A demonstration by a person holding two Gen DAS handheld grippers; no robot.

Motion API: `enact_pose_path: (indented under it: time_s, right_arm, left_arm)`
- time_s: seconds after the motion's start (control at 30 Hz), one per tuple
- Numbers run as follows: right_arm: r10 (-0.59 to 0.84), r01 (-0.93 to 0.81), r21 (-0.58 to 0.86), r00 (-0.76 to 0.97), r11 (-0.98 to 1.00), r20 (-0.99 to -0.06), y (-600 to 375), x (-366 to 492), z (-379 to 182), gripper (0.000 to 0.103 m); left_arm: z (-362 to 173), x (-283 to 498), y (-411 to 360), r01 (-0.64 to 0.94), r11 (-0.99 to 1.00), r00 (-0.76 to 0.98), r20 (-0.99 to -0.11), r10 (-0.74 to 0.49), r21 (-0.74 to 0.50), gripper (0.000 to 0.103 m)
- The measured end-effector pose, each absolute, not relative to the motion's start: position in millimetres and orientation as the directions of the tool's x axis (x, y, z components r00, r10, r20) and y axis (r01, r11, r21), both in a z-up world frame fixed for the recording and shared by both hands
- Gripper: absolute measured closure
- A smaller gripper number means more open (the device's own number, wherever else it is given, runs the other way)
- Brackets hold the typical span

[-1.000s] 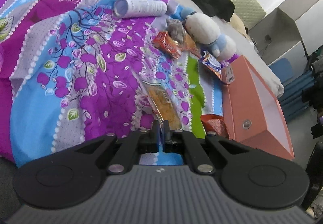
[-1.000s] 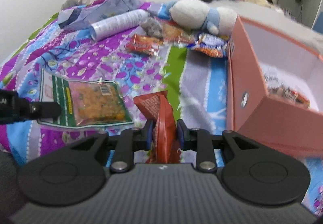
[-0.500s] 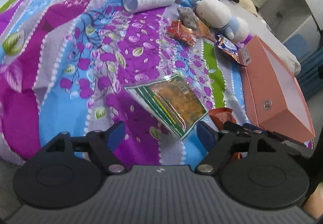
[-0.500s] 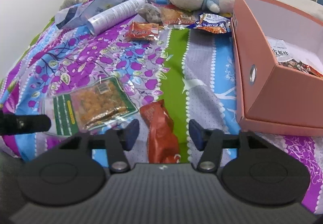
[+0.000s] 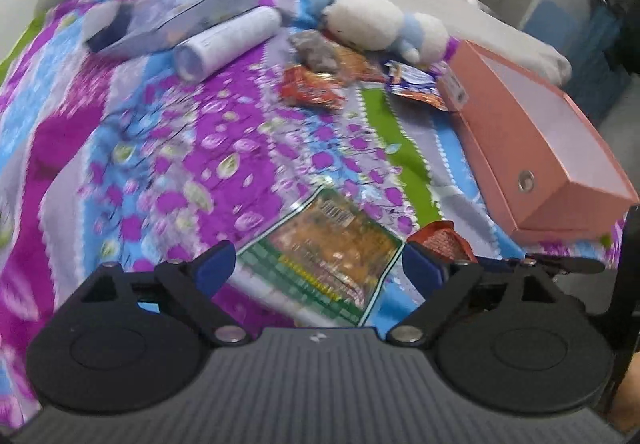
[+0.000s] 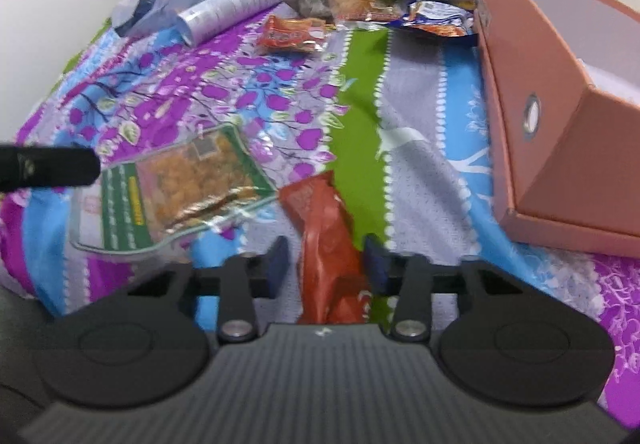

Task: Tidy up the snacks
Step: 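Lower the left tool onto the green-labeled clear bag and close it while the right tool holds the red packet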

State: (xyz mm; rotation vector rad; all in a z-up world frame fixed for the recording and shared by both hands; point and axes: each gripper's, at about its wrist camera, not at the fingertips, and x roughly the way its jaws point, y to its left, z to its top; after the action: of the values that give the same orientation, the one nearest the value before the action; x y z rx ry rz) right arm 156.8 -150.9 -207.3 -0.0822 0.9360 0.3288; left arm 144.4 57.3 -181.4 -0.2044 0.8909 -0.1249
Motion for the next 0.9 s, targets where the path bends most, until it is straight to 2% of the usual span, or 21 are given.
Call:
enact_pose_path:
  time_s: [0.13,0.47,0.67,0.9]
  right_arm:
    - [0.243,-0.308,0.074,0.560,0.949,-0.792,-156,155,-203,0.072]
    - [0.217,-0.268,0.067,0.583,0.961,-0.783,-172,152,-200,0.072]
    - [0.212,-0.265,0.066,0.571,0.962,-0.793,-175,149,-206,0.072]
    - [0.218,-0.252,0.084,0.569,0.964,-0.793,-177,151,-206,0.072]
  left_arm:
    - [-187,157,43,0.132,0.976,0.600,-0.769,-0.220,-0.176,0.006]
    - [-217,175,26,0.317,0.948,0.539,-0.815,-0.214,-0.040,0.006]
    - [-232,184,19,0.377,0.926,0.500,-0.838,-0.217,-0.015,0.006]
    - [-251,198,13,0.377,0.926,0.480,-0.855,-0.196,-0.001,0.006]
